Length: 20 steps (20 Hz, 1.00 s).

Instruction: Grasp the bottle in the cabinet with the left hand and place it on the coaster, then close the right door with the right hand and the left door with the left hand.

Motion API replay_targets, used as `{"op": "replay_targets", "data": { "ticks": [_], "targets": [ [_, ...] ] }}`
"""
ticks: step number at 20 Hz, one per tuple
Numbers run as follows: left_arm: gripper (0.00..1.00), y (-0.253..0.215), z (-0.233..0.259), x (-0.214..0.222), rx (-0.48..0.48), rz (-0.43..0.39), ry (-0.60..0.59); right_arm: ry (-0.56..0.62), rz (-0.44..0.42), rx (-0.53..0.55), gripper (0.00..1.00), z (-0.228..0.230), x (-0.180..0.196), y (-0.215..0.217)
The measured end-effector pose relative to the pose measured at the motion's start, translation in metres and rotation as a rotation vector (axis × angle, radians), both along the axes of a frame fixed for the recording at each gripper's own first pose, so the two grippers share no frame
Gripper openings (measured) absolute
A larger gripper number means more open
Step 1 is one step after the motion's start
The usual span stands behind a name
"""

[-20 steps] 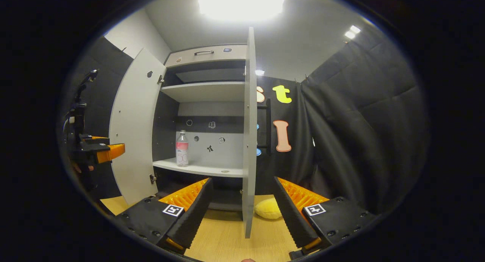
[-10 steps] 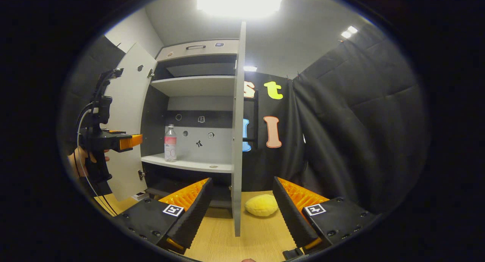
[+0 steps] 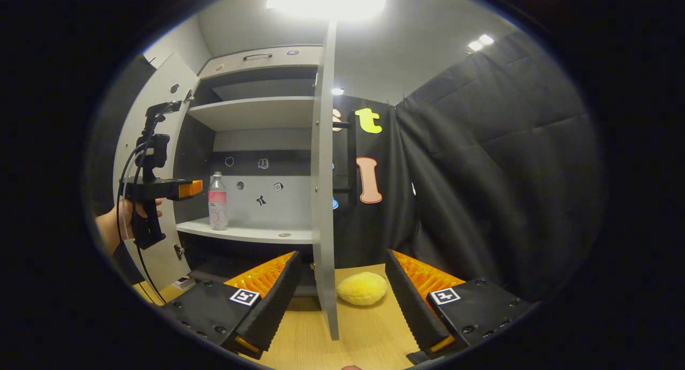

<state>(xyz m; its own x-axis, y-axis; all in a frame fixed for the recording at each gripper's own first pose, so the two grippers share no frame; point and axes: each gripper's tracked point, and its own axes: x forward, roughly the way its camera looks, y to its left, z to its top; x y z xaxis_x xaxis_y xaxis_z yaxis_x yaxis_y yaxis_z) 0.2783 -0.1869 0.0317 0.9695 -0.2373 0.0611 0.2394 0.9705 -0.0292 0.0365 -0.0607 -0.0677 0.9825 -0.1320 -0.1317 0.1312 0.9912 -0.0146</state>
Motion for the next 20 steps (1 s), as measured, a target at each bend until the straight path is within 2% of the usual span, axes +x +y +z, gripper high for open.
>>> {"op": "replay_targets", "data": {
  "ticks": [9, 10, 11, 12, 13, 14, 16, 17, 19, 20],
  "targets": [
    [0.9, -0.036, -0.053, 0.07, 0.013, -0.059, 0.116, 0.028, -0.068, -0.018, 1.0, -0.008, 0.004, -0.01],
    [0.9, -0.037, -0.057, 0.074, 0.016, -0.058, 0.128, 0.03, -0.069, -0.019, 0.96, -0.009, 0.004, -0.009],
    [0.96, -0.039, -0.06, 0.079, 0.012, -0.058, 0.13, 0.034, -0.068, -0.02, 1.0, -0.009, 0.005, -0.009],
    [0.9, -0.038, -0.059, 0.084, 0.007, -0.055, 0.122, 0.037, -0.067, -0.022, 0.99, -0.011, 0.005, -0.009],
    [0.96, -0.039, -0.058, 0.087, 0.004, -0.052, 0.116, 0.042, -0.064, -0.025, 0.99, -0.012, 0.006, -0.009],
    [0.9, -0.039, -0.057, 0.091, 0.009, -0.044, 0.114, 0.046, -0.061, -0.031, 1.0, -0.012, 0.007, -0.008],
    [0.87, -0.04, -0.058, 0.095, 0.022, -0.05, 0.119, 0.047, -0.055, -0.039, 1.0, -0.011, 0.01, -0.006],
    [0.8, -0.038, -0.059, 0.095, 0.025, -0.045, 0.116, 0.044, -0.052, -0.039, 0.96, -0.009, 0.011, -0.006],
    [0.65, -0.041, -0.061, 0.101, 0.027, -0.045, 0.124, 0.04, -0.046, -0.038, 0.96, -0.007, 0.01, -0.006],
    [0.58, -0.04, -0.058, 0.1, 0.031, -0.042, 0.127, 0.04, -0.042, -0.038, 1.0, -0.007, 0.009, -0.006]
  ]
}}
